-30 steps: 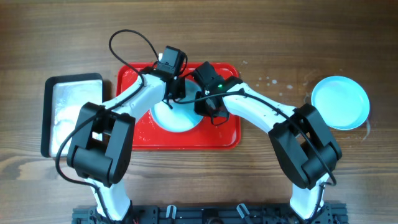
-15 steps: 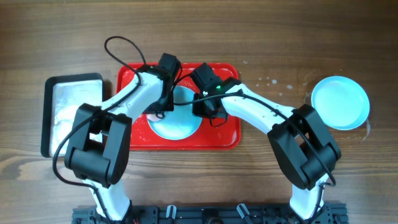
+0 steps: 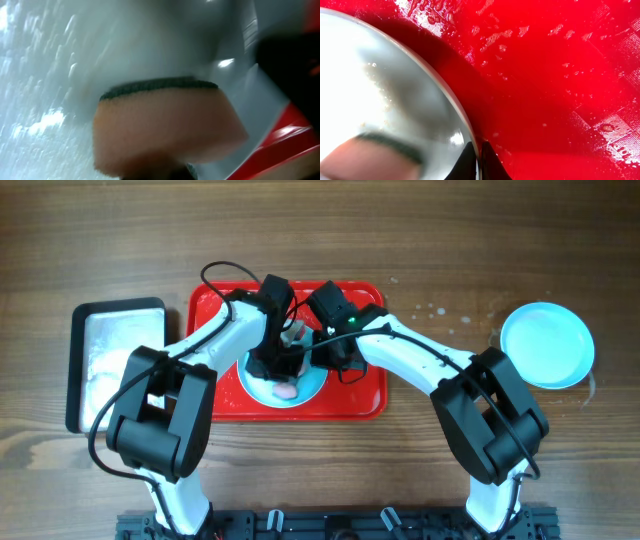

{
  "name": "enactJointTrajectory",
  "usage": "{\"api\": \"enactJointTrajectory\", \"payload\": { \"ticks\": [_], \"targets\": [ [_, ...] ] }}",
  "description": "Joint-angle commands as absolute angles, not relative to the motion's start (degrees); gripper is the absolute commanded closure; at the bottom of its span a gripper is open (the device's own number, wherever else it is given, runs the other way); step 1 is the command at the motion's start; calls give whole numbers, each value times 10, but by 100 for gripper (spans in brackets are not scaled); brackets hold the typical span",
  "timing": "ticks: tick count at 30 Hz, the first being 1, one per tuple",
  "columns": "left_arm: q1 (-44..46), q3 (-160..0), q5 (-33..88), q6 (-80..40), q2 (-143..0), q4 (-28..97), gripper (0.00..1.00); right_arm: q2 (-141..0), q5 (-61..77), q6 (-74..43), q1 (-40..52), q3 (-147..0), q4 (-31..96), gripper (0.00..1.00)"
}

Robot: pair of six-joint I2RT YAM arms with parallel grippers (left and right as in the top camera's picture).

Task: Clean dirty plates on tray and stack at the side
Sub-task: 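Scrub the last plate with the left sponge while the right gripper holds it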

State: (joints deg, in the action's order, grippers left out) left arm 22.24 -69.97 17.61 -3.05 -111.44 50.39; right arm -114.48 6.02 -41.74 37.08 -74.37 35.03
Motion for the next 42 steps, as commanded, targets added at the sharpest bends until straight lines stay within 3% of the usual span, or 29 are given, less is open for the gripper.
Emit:
{"api": "enactJointTrajectory", "payload": {
  "ticks": [1, 4, 9, 13, 20, 24, 28, 35, 42],
  "targets": [
    [235, -689, 229, -27, -1141, 404, 96, -1160, 46, -420, 368, -741, 350, 96],
    [235, -689, 214, -42, -1141, 322, 96, -1160, 46, -420, 368, -741, 350, 96],
    [235, -689, 28, -154, -1141, 281, 96, -1160, 46, -420, 368, -741, 351, 96],
    [235, -689, -147, -228, -1141, 330, 96, -1160, 46, -420, 368, -741, 350, 96],
    [235, -689, -226, -236, -1141, 452, 96, -1160, 46, -420, 368, -741, 349, 96],
    [235, -689, -196, -244, -1141, 519, 96, -1160, 46, -420, 368, -741, 350, 96],
    [235, -689, -69, -184, -1141, 547, 96, -1160, 46, -420, 368, -741, 349, 96],
    [235, -689, 209, -62, -1141, 445, 96, -1160, 46, -420, 368, -741, 350, 96],
    [235, -689, 223, -65, -1141, 353, 96, -1160, 46, -420, 368, -741, 350, 96]
  ]
}}
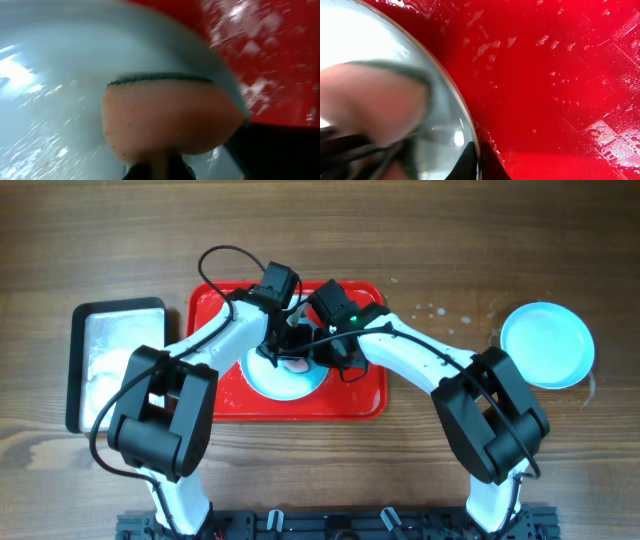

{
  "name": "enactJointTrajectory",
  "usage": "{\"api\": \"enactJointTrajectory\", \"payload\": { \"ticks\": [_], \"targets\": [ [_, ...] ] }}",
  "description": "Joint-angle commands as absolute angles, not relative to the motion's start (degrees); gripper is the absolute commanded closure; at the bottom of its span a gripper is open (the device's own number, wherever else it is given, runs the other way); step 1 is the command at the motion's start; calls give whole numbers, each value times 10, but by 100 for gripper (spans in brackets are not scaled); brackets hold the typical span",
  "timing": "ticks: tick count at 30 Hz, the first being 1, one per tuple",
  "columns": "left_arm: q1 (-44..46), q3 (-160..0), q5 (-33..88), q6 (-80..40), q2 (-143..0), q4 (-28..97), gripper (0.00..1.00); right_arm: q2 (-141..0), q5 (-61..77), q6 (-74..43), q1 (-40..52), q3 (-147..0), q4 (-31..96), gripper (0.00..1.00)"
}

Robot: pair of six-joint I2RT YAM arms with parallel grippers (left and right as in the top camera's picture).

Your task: Clean dirty plates on tray and stack at the side

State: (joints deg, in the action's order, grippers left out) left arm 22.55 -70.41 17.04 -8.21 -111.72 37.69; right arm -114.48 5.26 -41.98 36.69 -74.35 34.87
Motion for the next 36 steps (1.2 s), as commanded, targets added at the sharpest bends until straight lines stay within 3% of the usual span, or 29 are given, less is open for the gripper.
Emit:
{"api": "enactJointTrajectory", "payload": {
  "ticks": [1, 4, 8, 15, 24, 31, 36],
  "targets": [
    [235, -689, 197, -69, -1141, 346, 96, -1160, 46, -420, 368, -741, 350, 96],
    [235, -689, -4, -160, -1141, 342, 96, -1160, 46, -420, 368, -741, 350, 96],
    [235, -689, -182, -232, -1141, 367, 96, -1160, 46, -420, 368, -741, 350, 96],
    [220, -689, -276, -252, -1141, 453, 96, -1160, 46, -420, 368, -741, 349, 96],
    [146, -700, -136, -253, -1133, 634, 96, -1160, 61, -420, 368, -741, 345, 96],
    [102, -745, 113, -101, -1050, 631, 96, -1160, 105, -406, 364, -741, 325, 96],
    [42, -786, 180, -94, -997, 647, 96, -1160, 122, -404, 357, -741, 324, 96]
  ]
}}
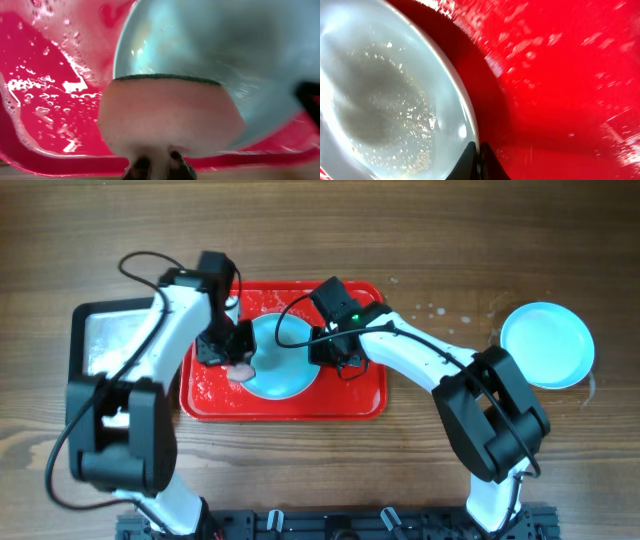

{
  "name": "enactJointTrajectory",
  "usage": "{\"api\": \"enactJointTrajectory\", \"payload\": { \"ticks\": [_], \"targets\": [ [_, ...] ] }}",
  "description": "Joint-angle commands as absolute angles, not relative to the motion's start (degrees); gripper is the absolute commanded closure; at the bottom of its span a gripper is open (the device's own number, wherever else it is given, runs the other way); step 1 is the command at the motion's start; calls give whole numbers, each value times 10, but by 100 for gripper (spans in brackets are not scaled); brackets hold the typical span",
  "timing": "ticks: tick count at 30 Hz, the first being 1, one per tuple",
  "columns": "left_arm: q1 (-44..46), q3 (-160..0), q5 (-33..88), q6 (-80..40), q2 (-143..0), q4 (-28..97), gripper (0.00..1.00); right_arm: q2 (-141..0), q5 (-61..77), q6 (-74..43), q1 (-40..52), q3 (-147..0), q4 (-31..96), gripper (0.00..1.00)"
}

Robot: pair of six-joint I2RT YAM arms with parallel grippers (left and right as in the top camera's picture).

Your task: Clean dirty plates on tray and stack at the side

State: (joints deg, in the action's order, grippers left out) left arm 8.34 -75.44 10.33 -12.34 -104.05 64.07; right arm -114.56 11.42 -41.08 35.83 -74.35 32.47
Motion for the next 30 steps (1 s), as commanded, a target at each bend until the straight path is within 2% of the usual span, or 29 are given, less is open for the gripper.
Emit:
{"api": "enactJointTrajectory", "payload": {
  "ticks": [1, 5, 8, 15, 17, 19, 21, 25, 30],
  "targets": [
    [20, -794, 192, -95, -986, 648, 96, -1160, 123, -404, 357, -741, 324, 96],
    [-49, -801, 198, -114, -957, 639, 96, -1146, 129, -380, 350, -742, 322, 95],
    [-89, -800, 197, -121, -956, 640, 96, -1088, 59, -358, 345, -742, 345, 96],
    [-96, -799, 197, -124, -956, 639, 96, -938, -271, -260, 384, -742, 417, 95],
    [-96, -799, 197, -124, -956, 639, 96, -929, -388, -227, 418, -742, 422, 95],
    [-96, -799, 197, -124, -956, 638, 96, -932, -581, -186, 482, -742, 425, 96],
    [-96, -799, 197, -124, -956, 638, 96, -938, -681, -130, 534, -742, 405, 95],
    [-96, -798, 197, -124, -956, 636, 96, -954, -760, -23, 595, -742, 333, 96],
    [-96, -798, 197, -124, -956, 630, 96, -1012, -815, 124, 600, -742, 283, 96]
  ]
}}
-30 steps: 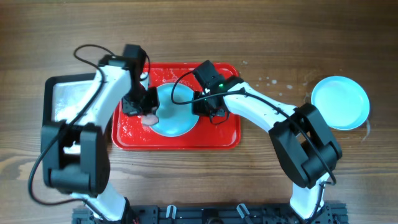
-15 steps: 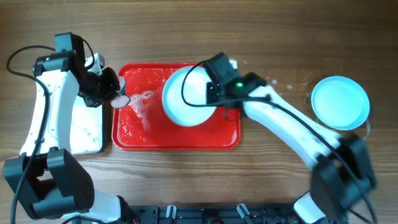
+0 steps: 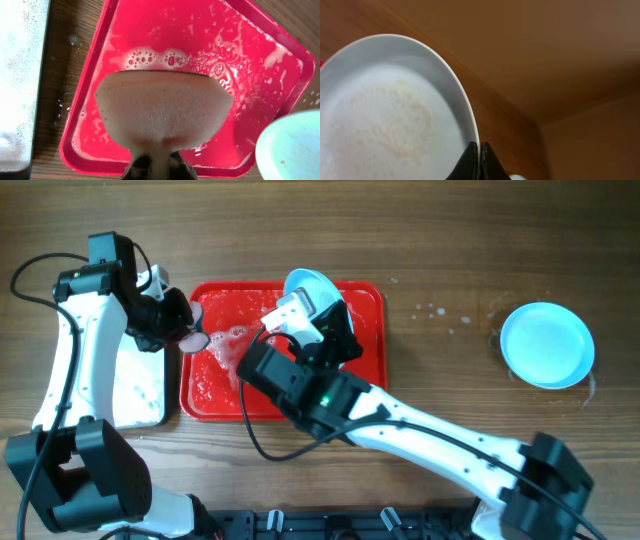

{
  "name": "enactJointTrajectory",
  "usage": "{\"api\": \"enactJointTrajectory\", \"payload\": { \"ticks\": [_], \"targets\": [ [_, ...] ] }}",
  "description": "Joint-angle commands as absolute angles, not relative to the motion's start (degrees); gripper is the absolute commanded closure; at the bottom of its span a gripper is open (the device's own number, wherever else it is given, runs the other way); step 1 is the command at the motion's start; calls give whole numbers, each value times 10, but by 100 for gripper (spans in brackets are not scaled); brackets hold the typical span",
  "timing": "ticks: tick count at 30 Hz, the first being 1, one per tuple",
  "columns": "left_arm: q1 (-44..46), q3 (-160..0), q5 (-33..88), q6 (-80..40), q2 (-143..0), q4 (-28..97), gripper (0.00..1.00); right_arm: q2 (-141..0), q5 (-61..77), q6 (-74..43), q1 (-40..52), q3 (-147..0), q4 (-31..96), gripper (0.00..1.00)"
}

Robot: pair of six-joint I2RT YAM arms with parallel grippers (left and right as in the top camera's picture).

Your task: Clean dirty plates on tray and stack at the side

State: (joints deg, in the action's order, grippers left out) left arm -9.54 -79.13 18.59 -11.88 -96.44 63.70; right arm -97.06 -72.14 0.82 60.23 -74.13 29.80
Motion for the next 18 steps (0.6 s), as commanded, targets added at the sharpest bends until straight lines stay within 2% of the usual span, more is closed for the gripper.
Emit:
{"api": "enactJointTrajectory", "payload": {
  "ticks": [1, 4, 8, 18],
  "targets": [
    [-96, -798, 197, -124, -956, 630, 96, -1027, -835, 150, 600, -742, 274, 96],
    [-96, -798, 197, -124, -956, 625, 96, -1068, -858, 200, 601, -742, 238, 96],
    [-96, -798, 197, -124, -956, 623, 96, -1103, -865, 202, 601, -742, 229, 96],
    [-96, -798, 197, -124, -956, 617, 96, -1103, -870, 225, 601, -742, 199, 96]
  ]
}}
